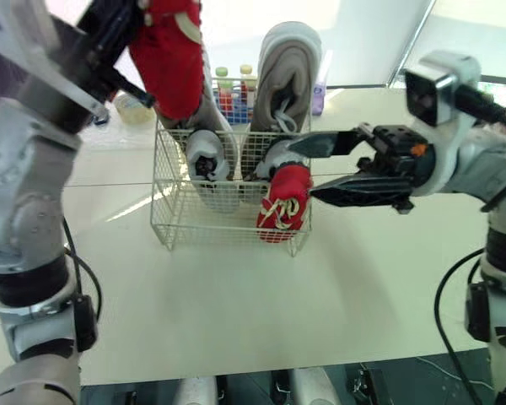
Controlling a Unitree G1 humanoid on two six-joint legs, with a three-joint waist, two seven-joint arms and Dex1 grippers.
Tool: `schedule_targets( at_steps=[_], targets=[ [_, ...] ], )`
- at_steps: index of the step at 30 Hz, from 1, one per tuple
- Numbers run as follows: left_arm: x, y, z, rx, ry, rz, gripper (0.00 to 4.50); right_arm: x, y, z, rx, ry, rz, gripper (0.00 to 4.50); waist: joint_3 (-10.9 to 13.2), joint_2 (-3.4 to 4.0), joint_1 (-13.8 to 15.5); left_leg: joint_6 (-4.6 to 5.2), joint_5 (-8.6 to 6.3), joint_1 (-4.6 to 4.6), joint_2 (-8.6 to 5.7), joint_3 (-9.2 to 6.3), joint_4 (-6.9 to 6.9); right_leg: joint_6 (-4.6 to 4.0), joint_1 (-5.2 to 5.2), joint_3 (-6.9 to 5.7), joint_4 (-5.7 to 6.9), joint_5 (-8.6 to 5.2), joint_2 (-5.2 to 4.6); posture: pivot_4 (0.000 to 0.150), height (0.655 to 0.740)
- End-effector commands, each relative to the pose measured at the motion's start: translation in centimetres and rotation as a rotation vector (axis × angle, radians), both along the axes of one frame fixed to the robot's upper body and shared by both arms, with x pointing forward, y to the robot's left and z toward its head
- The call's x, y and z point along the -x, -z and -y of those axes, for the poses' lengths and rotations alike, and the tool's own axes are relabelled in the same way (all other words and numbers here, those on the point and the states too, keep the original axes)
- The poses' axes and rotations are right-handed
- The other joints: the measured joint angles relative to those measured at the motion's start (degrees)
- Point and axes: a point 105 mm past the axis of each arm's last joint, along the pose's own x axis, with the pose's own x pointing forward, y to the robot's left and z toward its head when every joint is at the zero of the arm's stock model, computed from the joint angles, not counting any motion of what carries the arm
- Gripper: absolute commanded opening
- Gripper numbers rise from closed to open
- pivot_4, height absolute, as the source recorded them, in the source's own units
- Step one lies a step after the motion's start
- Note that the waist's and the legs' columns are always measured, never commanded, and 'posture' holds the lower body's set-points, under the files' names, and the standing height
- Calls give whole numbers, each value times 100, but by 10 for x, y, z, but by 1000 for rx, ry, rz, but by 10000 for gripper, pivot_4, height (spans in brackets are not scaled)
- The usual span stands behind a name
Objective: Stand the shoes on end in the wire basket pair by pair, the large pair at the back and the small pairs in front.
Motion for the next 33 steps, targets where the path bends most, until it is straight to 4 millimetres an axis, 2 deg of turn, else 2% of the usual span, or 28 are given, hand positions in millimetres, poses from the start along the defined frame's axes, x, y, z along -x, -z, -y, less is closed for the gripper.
schedule_targets(
  at_steps=[1,6,9,10,13,24,30,33],
  targets=[
    [10,13,-6,54,-116,52,766,14,-10,13,-13,22,-20,45000,0,-3,20,0,0,-1,1,-4,4,0,2,0,2,0,3,1500,7400],
    [14,55,-10,97,-222,-22,766,13,10,19,18,77,-129,45000,-1,-7,66,9,-5,-4,-3,-8,16,8,12,0,-5,5,1,1500,7400],
    [16,85,-4,21,-233,-88,766,6,18,20,-1,111,-164,45000,-4,-7,107,15,-9,4,-4,-6,18,9,19,2,-5,5,0,1500,7400],
    [15,86,-11,67,-250,-101,766,5,19,20,-2,112,-171,45000,-4,-7,135,15,-8,2,-4,-6,17,9,17,2,-7,5,1,1500,7400],
    [17,89,-11,38,-249,-99,766,4,22,19,0,104,-186,45000,-4,-10,178,11,-5,-6,-1,-21,24,7,15,-4,-5,4,9,1500,7400],
    [5,128,-8,-11,-293,-137,766,-3,25,16,22,99,-174,45000,-7,-6,152,16,-7,-3,-3,-19,24,7,19,-8,-5,4,6,1500,7400],
    [3,151,2,-23,-279,-158,766,-6,26,16,33,88,-172,45000,-10,0,152,16,-7,-1,-2,-19,24,7,20,-10,-6,4,4,1500,7400],
    [1,170,8,-60,-286,-175,766,-6,26,16,26,81,-171,45000,-11,1,156,16,-7,-2,-1,-19,24,7,19,-11,-6,4,3,1500,7400]
  ],
)
